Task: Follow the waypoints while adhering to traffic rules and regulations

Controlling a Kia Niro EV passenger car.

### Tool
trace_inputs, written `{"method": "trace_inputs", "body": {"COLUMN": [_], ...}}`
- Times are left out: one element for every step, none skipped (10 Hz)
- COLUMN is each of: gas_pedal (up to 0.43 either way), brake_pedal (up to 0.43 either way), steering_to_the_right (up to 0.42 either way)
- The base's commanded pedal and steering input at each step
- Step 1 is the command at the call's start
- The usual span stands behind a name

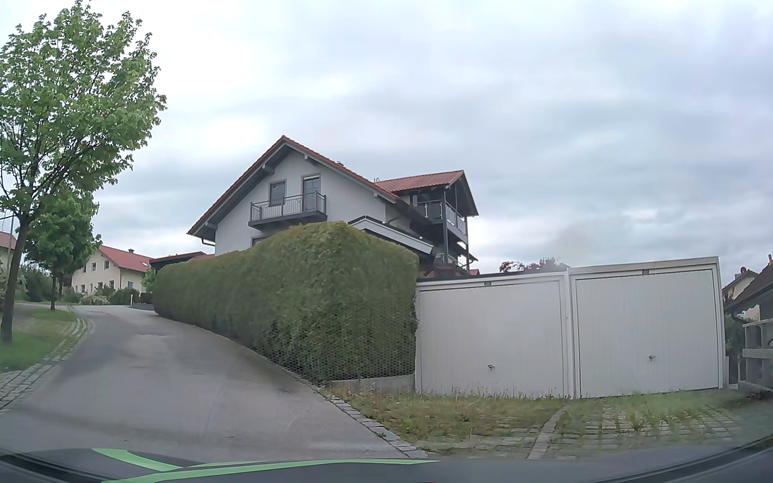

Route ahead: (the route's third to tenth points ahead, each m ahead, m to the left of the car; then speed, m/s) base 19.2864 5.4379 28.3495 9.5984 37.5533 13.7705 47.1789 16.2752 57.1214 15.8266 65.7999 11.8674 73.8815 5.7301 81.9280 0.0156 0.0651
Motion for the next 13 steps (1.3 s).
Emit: {"method": "trace_inputs", "body": {"gas_pedal": [0.000,0.000,0.000,0.000,0.189,0.220,0.000,0.000,0.000,0.000,0.000,0.000,0.000], "brake_pedal": [0.055,0.000,0.000,0.000,0.000,0.000,0.000,0.055,0.250,0.317,0.348,0.354,0.360], "steering_to_the_right": [0.682,0.675,0.660,0.641,0.628,0.607,0.585,0.570,0.552,0.534,0.505,0.473,0.457]}}
